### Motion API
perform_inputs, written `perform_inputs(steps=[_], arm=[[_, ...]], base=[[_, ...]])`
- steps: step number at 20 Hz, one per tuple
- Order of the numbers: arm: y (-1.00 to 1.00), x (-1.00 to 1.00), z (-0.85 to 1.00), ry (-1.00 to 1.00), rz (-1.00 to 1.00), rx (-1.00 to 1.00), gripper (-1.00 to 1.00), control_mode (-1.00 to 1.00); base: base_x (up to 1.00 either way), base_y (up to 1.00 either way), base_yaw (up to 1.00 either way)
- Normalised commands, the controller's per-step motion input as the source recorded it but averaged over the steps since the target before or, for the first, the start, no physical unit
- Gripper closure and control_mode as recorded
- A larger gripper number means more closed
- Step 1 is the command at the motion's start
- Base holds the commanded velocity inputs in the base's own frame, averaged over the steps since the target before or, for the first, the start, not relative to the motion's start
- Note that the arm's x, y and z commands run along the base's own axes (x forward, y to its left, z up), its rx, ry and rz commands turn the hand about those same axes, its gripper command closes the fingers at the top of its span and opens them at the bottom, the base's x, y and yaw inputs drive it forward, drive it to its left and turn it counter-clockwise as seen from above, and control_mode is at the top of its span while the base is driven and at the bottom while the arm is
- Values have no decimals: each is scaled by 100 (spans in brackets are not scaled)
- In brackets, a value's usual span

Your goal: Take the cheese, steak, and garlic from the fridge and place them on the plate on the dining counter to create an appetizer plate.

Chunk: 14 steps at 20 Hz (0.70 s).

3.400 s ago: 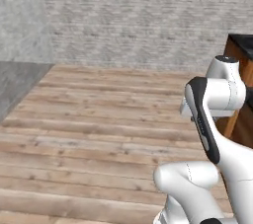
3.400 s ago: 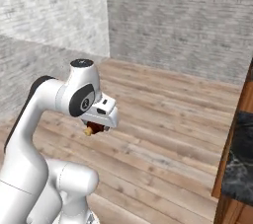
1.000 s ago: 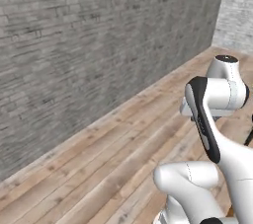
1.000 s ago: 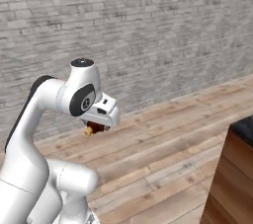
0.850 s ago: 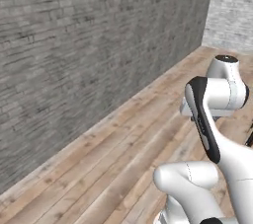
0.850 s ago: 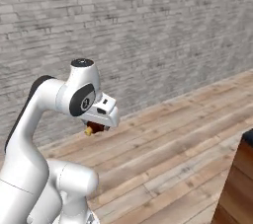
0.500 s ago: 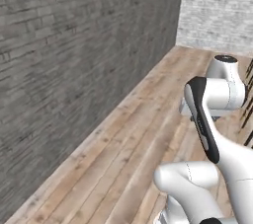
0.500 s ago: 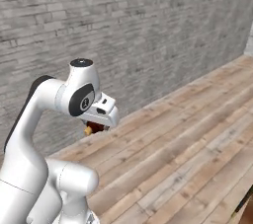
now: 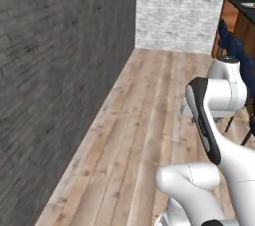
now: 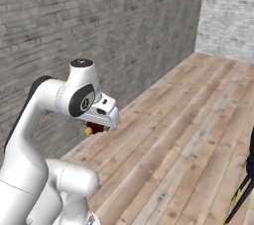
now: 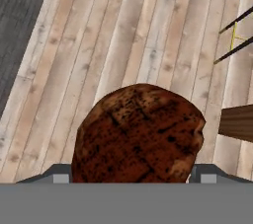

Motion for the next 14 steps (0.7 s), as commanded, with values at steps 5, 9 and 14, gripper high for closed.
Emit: perform_inputs(steps=[5,9,14], arm=[[0,0,0,0,0,0,100,100],[0,0,0,0,0,0,100,100],[0,0,0,0,0,0,100,100]], base=[[100,29,-45],[100,31,-45],[100,32,-44]])
